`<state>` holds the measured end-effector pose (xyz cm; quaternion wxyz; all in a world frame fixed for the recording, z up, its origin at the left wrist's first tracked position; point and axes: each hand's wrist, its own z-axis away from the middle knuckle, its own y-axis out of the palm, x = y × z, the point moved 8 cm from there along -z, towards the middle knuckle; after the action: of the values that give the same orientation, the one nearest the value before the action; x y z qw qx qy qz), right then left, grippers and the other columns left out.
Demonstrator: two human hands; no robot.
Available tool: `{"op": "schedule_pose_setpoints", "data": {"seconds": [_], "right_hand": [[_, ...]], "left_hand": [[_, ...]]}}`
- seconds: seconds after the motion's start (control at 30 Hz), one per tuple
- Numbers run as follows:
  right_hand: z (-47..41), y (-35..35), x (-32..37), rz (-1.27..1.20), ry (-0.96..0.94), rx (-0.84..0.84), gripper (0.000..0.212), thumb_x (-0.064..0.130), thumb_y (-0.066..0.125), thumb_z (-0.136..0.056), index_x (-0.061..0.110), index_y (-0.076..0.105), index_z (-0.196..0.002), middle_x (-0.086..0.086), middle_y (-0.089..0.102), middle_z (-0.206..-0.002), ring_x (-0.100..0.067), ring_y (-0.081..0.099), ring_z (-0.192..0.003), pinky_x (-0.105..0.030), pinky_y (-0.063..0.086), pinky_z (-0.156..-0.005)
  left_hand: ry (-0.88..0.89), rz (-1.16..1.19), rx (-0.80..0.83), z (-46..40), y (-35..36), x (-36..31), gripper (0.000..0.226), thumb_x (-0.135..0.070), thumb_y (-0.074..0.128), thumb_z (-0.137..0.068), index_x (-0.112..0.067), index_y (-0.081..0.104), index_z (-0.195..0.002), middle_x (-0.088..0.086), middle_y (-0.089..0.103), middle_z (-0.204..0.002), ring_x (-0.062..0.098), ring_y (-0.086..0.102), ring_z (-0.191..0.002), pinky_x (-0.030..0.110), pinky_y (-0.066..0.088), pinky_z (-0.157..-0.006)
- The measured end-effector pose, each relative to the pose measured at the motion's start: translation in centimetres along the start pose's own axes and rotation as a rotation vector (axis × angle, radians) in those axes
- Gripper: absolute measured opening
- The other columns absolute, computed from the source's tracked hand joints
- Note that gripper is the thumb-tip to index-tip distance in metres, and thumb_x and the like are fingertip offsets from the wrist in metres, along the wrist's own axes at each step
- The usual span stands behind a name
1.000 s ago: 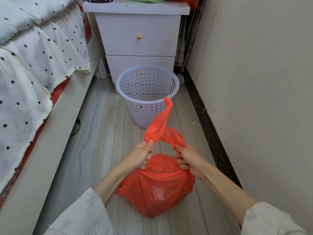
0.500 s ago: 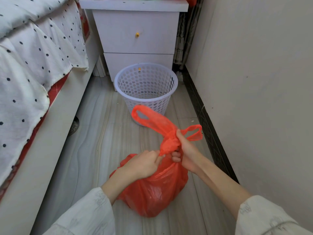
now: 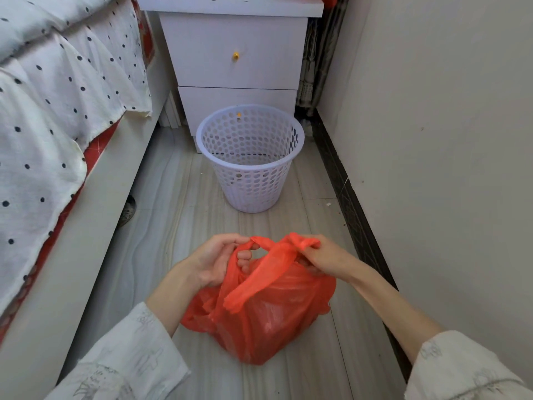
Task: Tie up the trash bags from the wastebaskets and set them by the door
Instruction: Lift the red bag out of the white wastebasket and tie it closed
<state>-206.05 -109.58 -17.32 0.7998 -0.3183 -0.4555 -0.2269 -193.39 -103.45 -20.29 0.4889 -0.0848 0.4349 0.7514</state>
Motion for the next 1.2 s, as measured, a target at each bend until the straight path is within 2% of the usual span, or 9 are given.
{"op": "schedule_pose_setpoints", "data": {"seconds": [0.17,0.33,0.43,0.6,0.67,0.77,0.97,1.1,1.2], "right_hand": [[0.2,-1.8,1.5,0.304,-0.153,-0.267,0.039,0.011,0.051,-0.083,0.028,0.047,-0.049,0.009,0.048,-0.038,0.008,0.049,-0.041,-0.01,0.033,-0.045],[0.0,-2.2,0.8,-0.009,-0.116,-0.344,0.027,-0.005,0.047,-0.085,0.008,0.067,-0.072,0.01,0.05,-0.033,0.001,0.044,-0.035,-0.011,0.033,-0.043],[0.0,-2.2,0.7,-0.151,-0.123,-0.327,0.035,-0.013,0.042,-0.084,0.004,0.069,-0.097,0.011,0.053,-0.04,0.001,0.042,-0.036,-0.01,0.033,-0.042],[0.0,-2.1,0.9,-0.283,-0.158,-0.223,0.029,0.013,0.045,-0.096,-0.003,0.06,-0.113,-0.002,0.055,-0.068,-0.003,0.042,-0.044,-0.014,0.034,-0.043],[0.0,-2.1,1.3,-0.255,-0.14,-0.212,0.033,0.021,0.04,-0.098,0.0,0.058,-0.116,-0.002,0.057,-0.07,-0.002,0.046,-0.043,-0.013,0.037,-0.045],[0.2,-1.8,2.0,-0.298,-0.11,-0.188,0.039,0.029,0.029,-0.1,0.006,0.053,-0.119,-0.002,0.056,-0.076,-0.005,0.052,-0.051,-0.011,0.044,-0.048],[-0.2,-2.3,2.7,-0.521,-0.153,-0.26,0.048,0.041,0.016,-0.099,0.021,0.055,-0.119,0.002,0.061,-0.111,-0.013,0.055,-0.112,-0.028,0.038,-0.103],[-0.7,-3.3,2.0,-1.117,-0.125,-0.261,0.069,0.038,0.015,-0.1,0.008,0.065,-0.064,-0.009,0.07,-0.072,-0.018,0.067,-0.079,-0.031,0.047,-0.086],[-0.5,-4.2,-1.7,-1.435,0.063,-0.355,0.058,0.043,0.019,-0.099,0.015,0.036,-0.051,0.0,0.036,-0.034,-0.016,0.041,-0.03,-0.031,0.046,-0.061]], "left_hand": [[0.113,-0.464,0.004,0.1,1.2,-0.8,0.021,-0.018,0.068,-0.075,-0.007,0.055,-0.087,-0.006,0.045,-0.051,0.006,0.044,-0.046,0.018,0.043,-0.049],[0.181,-0.836,-0.116,0.2,2.3,-1.1,0.019,-0.012,0.072,-0.074,-0.009,0.062,-0.091,-0.005,0.047,-0.054,0.006,0.041,-0.043,0.018,0.039,-0.041],[0.222,-0.971,-0.231,0.2,1.9,-1.4,0.021,-0.014,0.071,-0.076,-0.014,0.055,-0.062,-0.009,0.044,-0.035,0.006,0.038,-0.032,0.018,0.035,-0.035],[0.375,-0.728,-0.379,0.8,1.2,-2.7,0.017,-0.008,0.06,-0.084,-0.009,0.056,-0.068,-0.003,0.054,-0.036,0.009,0.047,-0.032,0.02,0.042,-0.041],[0.425,-0.66,-0.365,1.1,1.6,-3.4,0.005,-0.003,0.058,-0.084,-0.003,0.061,-0.088,-0.002,0.065,-0.054,0.003,0.056,-0.041,0.018,0.047,-0.051],[0.518,-0.455,-0.317,1.7,2.0,-4.6,0.034,0.002,0.054,-0.084,-0.005,0.054,-0.117,0.004,0.064,-0.097,0.001,0.06,-0.079,0.016,0.045,-0.077],[0.583,0.285,-0.13,2.2,1.8,-6.0,0.017,-0.016,0.042,-0.093,-0.016,0.057,-0.1,0.011,0.061,-0.094,0.015,0.065,-0.084,0.027,0.059,-0.069],[0.608,0.379,-0.223,2.0,0.9,-6.3,0.02,-0.012,0.037,-0.095,-0.015,0.057,-0.094,-0.005,0.039,-0.052,0.004,0.037,-0.037,0.018,0.039,-0.047],[0.707,0.05,-0.491,3.2,-1.8,-6.9,0.014,-0.003,0.037,-0.093,-0.006,0.05,-0.097,-0.004,0.049,-0.068,0.002,0.022,-0.029,0.015,0.023,-0.032]]}}
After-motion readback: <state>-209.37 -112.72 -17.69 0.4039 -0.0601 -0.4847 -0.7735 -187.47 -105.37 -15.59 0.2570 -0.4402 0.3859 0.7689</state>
